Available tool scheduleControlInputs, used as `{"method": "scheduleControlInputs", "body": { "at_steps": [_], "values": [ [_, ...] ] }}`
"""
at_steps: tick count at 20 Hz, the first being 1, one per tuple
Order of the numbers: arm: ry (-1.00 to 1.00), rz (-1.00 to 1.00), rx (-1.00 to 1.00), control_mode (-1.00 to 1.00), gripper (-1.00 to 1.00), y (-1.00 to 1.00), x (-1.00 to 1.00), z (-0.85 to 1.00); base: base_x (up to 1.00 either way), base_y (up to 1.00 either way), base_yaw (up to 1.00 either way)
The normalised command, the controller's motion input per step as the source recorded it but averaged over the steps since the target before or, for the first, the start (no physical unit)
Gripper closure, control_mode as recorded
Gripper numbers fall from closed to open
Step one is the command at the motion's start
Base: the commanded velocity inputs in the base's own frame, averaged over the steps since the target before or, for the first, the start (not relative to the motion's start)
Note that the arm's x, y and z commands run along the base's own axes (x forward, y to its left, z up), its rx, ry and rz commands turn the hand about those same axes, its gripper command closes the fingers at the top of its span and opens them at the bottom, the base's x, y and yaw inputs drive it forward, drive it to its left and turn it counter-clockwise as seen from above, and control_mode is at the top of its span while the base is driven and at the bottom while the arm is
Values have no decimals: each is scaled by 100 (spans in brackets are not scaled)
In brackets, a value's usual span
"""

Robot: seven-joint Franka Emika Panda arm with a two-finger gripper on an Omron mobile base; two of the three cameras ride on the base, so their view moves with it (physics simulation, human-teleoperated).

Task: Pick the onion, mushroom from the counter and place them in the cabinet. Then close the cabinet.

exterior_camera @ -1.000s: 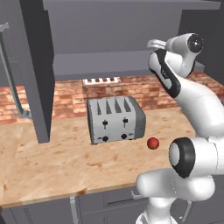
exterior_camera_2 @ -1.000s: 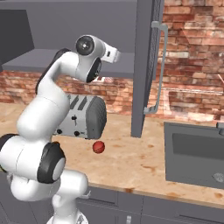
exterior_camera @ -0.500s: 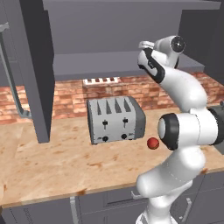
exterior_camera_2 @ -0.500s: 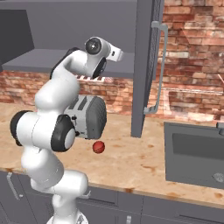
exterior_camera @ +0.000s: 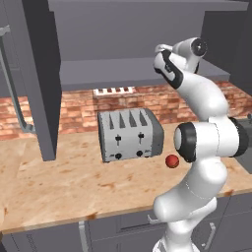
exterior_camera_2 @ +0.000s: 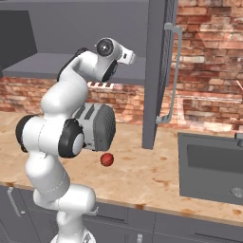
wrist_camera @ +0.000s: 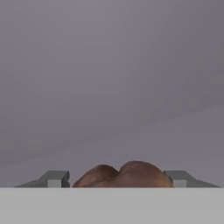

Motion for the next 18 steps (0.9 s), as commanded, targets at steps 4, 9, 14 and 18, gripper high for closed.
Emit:
{"method": "scheduleControlInputs", "body": {
  "at_steps": [4, 9, 14, 18],
  "values": [
    [2, 0, 0, -100, -100, 0, -6, -4, 0, 0, 0],
    [-2, 0, -3, -100, -100, 1, -35, -11, 0, 0, 0],
    [-21, 2, -12, -100, -100, 16, -99, -5, 0, 0, 0],
    [-39, 0, -12, -100, -100, 5, -100, 35, 0, 0, 0]
  ]
}}
